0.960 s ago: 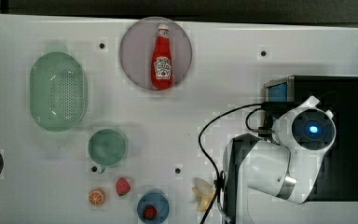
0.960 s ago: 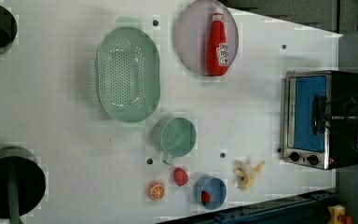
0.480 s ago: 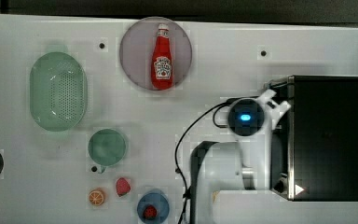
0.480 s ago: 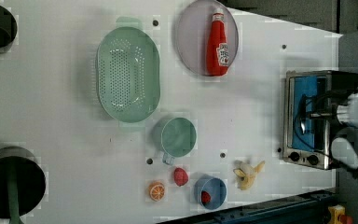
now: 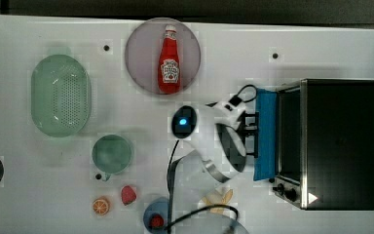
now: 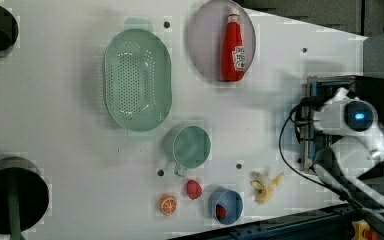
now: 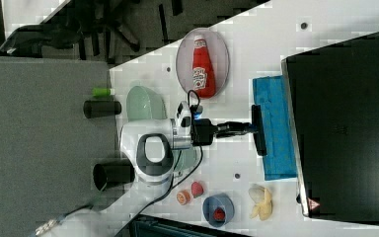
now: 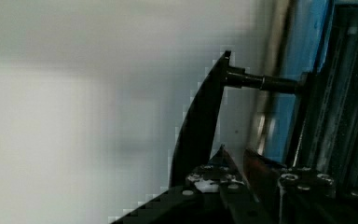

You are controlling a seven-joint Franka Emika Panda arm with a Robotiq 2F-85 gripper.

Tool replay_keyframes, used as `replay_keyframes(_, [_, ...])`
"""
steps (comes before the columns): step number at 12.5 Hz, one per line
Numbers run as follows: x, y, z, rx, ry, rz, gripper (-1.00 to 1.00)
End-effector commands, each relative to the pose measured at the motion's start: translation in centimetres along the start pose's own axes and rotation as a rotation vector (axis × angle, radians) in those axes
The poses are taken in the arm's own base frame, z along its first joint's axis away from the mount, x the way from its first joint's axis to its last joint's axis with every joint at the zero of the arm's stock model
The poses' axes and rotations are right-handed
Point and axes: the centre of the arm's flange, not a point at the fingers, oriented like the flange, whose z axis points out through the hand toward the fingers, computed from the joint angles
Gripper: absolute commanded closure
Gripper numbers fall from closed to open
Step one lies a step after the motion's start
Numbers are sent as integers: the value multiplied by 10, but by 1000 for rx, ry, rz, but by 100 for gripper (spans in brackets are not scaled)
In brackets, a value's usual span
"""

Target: Flap open oven.

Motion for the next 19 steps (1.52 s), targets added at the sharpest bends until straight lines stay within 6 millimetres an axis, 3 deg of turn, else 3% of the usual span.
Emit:
replay_keyframes(1, [-4,-53,13,-74,13,166,65])
replay_keyframes(4, [-5,-91,39,-107,10,176,65])
replay_keyframes(7, [9,-98,37,-117,22,187,65])
replay_keyframes(10, [37,-82,-10,8,70,364,65])
replay_keyframes(12, [43,-61,-46,131,29,560,65])
replay_keyframes(16, [38,-2,-116,312,-28,839,65])
replay_keyframes(19, [17,46,-170,402,-74,970,65])
